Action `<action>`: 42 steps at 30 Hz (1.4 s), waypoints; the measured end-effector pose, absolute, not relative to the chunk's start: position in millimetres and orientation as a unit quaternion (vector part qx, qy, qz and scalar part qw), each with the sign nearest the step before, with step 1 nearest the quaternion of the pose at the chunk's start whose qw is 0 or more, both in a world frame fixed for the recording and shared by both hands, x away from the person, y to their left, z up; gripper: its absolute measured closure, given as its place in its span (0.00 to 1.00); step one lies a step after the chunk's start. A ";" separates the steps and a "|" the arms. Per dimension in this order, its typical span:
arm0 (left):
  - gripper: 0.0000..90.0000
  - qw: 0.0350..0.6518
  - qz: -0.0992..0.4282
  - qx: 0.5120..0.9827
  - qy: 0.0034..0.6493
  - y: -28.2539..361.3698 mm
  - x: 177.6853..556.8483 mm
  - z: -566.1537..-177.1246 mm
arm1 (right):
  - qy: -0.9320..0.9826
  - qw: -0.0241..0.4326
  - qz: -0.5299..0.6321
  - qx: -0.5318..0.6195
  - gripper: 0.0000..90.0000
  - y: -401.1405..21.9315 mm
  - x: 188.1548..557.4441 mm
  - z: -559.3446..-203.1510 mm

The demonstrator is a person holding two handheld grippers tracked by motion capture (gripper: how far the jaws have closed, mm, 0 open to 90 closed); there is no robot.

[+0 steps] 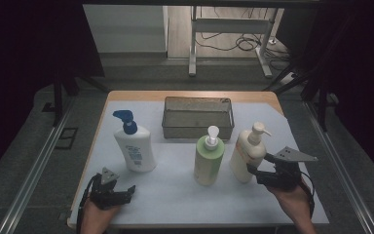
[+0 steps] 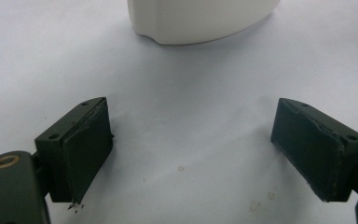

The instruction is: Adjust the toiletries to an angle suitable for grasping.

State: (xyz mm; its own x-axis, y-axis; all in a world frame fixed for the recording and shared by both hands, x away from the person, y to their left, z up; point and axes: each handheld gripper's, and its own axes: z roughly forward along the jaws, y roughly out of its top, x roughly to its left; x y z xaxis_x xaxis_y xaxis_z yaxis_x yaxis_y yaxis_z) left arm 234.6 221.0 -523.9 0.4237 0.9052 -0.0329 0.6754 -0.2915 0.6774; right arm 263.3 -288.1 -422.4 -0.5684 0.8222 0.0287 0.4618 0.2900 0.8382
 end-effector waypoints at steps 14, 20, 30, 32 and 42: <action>0.13 0.315 0.182 0.783 0.505 221.1 234.6 -523.9 | 0.764 0.231 0.430 0.423 0.30 -271.8 278.8 -421.2; 0.13 0.316 0.182 0.782 0.505 221.0 234.6 -523.9 | 0.758 0.242 0.426 0.430 0.31 -265.8 283.9 -422.4; 0.13 0.316 0.182 0.782 0.505 221.0 234.7 -523.9 | 0.751 0.255 0.423 0.438 0.34 -260.3 289.5 -424.9; 0.13 0.316 0.182 0.782 0.505 221.1 234.7 -523.9 | 0.750 0.255 0.424 0.440 0.34 -259.8 290.2 -425.8; 0.13 0.316 0.182 0.782 0.505 221.0 234.7 -523.9 | 0.758 0.248 0.415 0.437 0.39 -263.3 292.5 -423.8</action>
